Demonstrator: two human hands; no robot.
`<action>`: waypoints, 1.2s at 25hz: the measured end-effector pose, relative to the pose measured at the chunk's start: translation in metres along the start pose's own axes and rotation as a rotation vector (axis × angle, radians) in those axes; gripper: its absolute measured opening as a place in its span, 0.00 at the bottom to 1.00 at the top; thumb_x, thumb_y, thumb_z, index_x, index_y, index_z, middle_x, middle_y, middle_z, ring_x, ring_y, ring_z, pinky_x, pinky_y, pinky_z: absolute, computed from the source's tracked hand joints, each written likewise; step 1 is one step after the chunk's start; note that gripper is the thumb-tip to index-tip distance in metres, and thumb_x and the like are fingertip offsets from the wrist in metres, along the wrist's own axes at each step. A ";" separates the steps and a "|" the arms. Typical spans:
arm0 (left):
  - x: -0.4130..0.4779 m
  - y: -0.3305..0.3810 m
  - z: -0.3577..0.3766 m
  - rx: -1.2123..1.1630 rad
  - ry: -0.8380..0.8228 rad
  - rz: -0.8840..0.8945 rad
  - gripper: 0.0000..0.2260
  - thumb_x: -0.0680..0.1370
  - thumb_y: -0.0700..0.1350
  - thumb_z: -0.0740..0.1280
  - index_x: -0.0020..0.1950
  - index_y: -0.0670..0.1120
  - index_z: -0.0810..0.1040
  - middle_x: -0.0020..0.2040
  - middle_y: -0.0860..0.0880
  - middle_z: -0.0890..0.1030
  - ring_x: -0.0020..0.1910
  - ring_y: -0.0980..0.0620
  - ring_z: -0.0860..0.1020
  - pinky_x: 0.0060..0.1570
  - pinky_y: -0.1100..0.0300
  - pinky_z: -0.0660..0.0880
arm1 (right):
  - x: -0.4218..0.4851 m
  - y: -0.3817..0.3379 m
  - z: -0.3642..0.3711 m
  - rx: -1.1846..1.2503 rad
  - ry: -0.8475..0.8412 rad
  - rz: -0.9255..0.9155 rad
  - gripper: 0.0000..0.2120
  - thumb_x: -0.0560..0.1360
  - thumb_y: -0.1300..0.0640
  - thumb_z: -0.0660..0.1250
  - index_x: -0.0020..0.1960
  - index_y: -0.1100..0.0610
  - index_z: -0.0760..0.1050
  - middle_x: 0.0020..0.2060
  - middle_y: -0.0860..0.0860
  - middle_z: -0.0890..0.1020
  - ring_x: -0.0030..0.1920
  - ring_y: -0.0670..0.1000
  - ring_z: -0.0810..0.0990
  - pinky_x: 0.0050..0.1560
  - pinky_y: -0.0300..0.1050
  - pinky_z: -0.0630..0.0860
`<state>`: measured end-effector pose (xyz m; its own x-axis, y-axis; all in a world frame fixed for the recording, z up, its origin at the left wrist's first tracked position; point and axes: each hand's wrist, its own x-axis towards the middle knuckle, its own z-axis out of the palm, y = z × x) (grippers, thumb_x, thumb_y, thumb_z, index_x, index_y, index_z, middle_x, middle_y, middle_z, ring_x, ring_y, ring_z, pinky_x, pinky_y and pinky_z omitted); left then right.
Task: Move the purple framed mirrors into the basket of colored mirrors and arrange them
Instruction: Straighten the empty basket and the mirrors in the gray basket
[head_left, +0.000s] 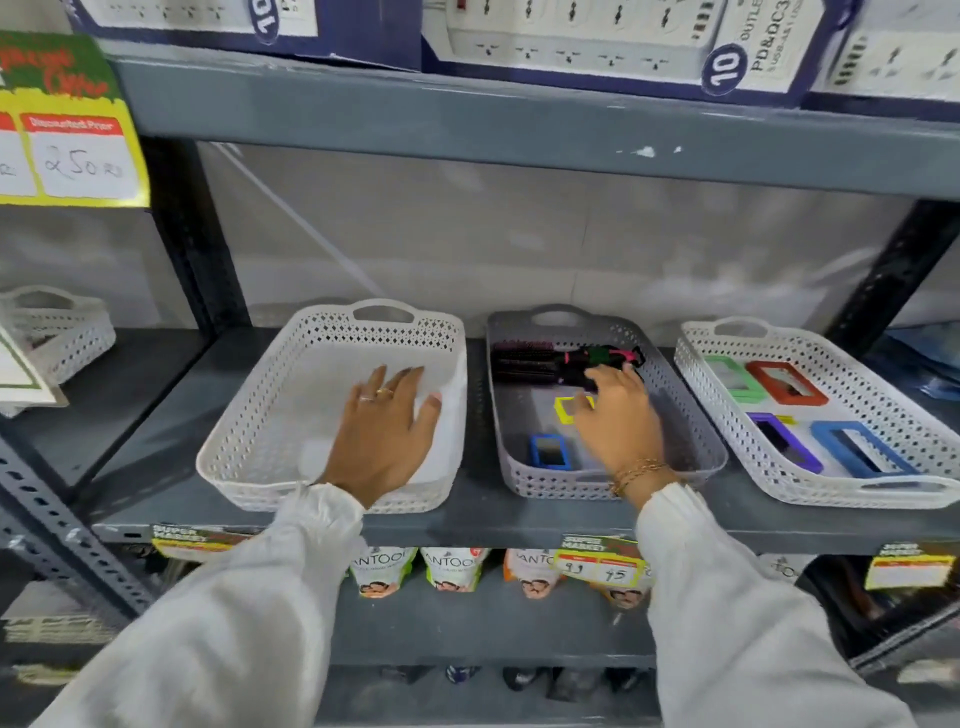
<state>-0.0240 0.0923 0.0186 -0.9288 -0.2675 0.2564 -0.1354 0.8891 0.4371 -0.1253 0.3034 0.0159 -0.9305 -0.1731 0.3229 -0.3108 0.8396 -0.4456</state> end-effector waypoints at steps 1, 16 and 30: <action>-0.001 0.019 0.011 -0.033 -0.021 0.043 0.27 0.78 0.55 0.46 0.73 0.44 0.61 0.74 0.44 0.63 0.75 0.44 0.53 0.72 0.50 0.49 | 0.003 0.020 -0.009 -0.053 -0.024 0.076 0.19 0.76 0.59 0.63 0.65 0.65 0.73 0.65 0.63 0.76 0.70 0.60 0.67 0.73 0.51 0.63; -0.018 0.089 0.094 0.301 -0.215 0.327 0.23 0.79 0.54 0.46 0.56 0.50 0.79 0.55 0.50 0.82 0.60 0.40 0.76 0.57 0.44 0.72 | -0.011 0.093 -0.031 -0.206 -0.400 0.266 0.32 0.80 0.46 0.52 0.76 0.64 0.51 0.78 0.58 0.52 0.78 0.56 0.44 0.78 0.52 0.45; -0.023 0.091 0.098 0.276 -0.201 0.335 0.35 0.78 0.60 0.33 0.52 0.50 0.79 0.64 0.48 0.77 0.68 0.38 0.68 0.62 0.43 0.68 | -0.020 0.096 -0.032 -0.221 -0.421 0.278 0.32 0.80 0.47 0.48 0.76 0.66 0.49 0.78 0.59 0.50 0.78 0.56 0.43 0.78 0.52 0.44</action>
<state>-0.0491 0.2160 -0.0316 -0.9815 0.1039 0.1609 0.1219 0.9868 0.1063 -0.1307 0.4039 -0.0062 -0.9831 -0.0821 -0.1638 -0.0362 0.9634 -0.2656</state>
